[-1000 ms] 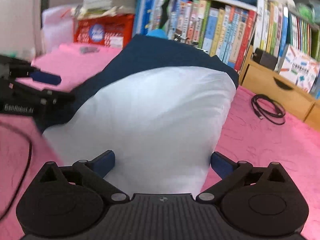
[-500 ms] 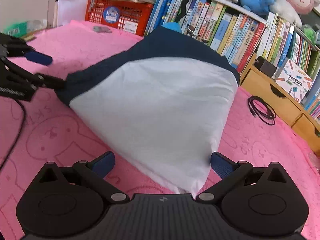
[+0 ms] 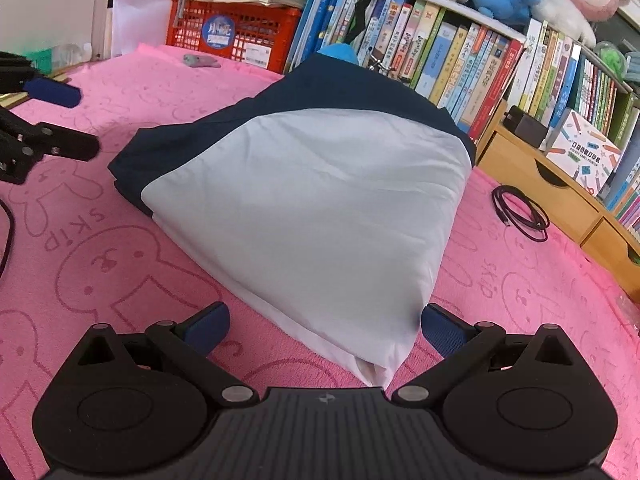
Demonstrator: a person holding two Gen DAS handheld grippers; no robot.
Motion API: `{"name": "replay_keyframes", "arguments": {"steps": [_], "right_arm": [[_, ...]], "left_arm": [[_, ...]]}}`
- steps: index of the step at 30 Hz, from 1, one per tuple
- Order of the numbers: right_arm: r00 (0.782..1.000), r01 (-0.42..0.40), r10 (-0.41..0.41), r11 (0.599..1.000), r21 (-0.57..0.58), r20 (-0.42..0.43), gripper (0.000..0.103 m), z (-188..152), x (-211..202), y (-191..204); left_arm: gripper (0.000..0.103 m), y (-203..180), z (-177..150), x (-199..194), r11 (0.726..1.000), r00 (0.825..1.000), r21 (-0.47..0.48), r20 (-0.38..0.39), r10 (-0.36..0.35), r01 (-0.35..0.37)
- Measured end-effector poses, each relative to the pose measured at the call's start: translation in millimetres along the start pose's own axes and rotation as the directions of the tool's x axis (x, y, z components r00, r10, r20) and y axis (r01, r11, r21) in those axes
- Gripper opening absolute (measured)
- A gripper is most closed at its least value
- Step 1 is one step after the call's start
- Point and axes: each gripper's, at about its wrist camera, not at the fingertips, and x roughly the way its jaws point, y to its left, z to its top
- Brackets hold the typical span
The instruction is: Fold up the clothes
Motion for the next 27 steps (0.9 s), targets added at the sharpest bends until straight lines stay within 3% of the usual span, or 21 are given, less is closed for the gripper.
{"name": "replay_keyframes", "arguments": {"steps": [4,6,11,13,15,18,20,23,27], "right_arm": [[0.998,-0.034,0.033,0.999,0.017,0.049,0.103,-8.1,-6.9,-4.2],[0.993,-0.077,0.073,0.996,0.048,0.088,0.103,-14.4,-12.9,-10.3],[0.958,-0.225,0.179,0.953,0.203,0.223,0.103,-29.6,-28.2,-46.1],[0.939,-0.283,0.205,0.918,0.279,0.276,0.103,-33.3,-31.3,-65.3],[0.925,-0.334,0.22,0.858,0.39,0.309,0.103,-32.9,-26.6,-91.3],[0.903,-0.418,0.265,0.726,0.546,0.339,0.103,-33.0,-5.5,-130.7],[0.904,-0.424,0.277,0.671,0.608,0.325,0.103,-29.3,15.5,-150.1],[0.921,-0.389,0.259,0.665,0.637,0.292,0.103,-16.8,44.0,-167.7],[0.926,-0.377,0.264,0.663,0.647,0.269,0.103,-1.3,77.7,-179.9]], "left_arm": [[0.07,-3.4,4.1,2.6,0.997,0.998,-0.034,0.025,-0.064,0.065],[0.071,4.3,5.2,2.3,0.987,0.991,-0.098,0.046,-0.124,0.128],[0.074,42.3,15.2,15.8,0.919,0.97,-0.31,0.066,-0.234,0.243],[0.074,60.4,24.0,30.6,0.884,0.966,-0.393,0.06,-0.252,0.255],[0.076,76.7,30.9,49.0,0.83,0.955,-0.481,0.06,-0.291,0.283],[0.077,87.9,39.7,81.0,0.766,0.936,-0.562,0.044,-0.348,0.311],[0.077,88.2,46.7,101.7,0.765,0.934,-0.569,0.018,-0.356,0.302],[0.079,86.1,55.6,125.4,0.783,0.94,-0.554,-0.005,-0.341,0.281],[0.087,88.8,58.9,155.8,0.761,0.928,-0.58,-0.021,-0.371,0.291]]}}
